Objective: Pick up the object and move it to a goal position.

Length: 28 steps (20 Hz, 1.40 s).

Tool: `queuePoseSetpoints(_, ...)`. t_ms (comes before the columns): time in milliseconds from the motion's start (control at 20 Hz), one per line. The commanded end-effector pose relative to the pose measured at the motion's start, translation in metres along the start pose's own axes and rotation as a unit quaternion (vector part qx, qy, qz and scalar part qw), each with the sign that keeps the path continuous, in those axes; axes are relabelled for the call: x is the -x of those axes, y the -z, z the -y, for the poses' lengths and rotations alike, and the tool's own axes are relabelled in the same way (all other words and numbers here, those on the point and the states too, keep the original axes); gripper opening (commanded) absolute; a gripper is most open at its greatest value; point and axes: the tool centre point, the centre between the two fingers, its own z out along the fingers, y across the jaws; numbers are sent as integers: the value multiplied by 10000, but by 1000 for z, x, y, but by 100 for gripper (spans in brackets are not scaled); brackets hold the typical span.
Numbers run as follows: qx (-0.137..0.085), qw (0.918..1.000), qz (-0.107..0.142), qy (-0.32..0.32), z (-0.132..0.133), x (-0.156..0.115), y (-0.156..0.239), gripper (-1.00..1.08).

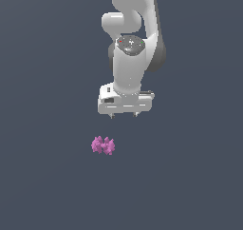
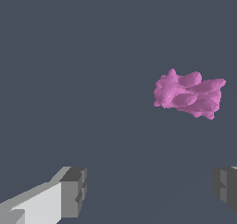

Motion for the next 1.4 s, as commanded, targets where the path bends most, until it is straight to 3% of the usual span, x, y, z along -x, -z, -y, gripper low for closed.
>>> queuePoseSetpoints(0,0,9999,3,120,-2,-1,-1,100)
queuePoseSetpoints(350,-1,9978,15,661,-8,-8,-6,100)
queuePoseSetpoints(650,-10,9911,26,1334,-17,-16,-11,100)
queuePoseSetpoints(1000,-31,9764,35,2159,-29,-26,-19,100)
queuePoseSetpoints(1350,-59,9551,35,2963,-41,-35,-26,100)
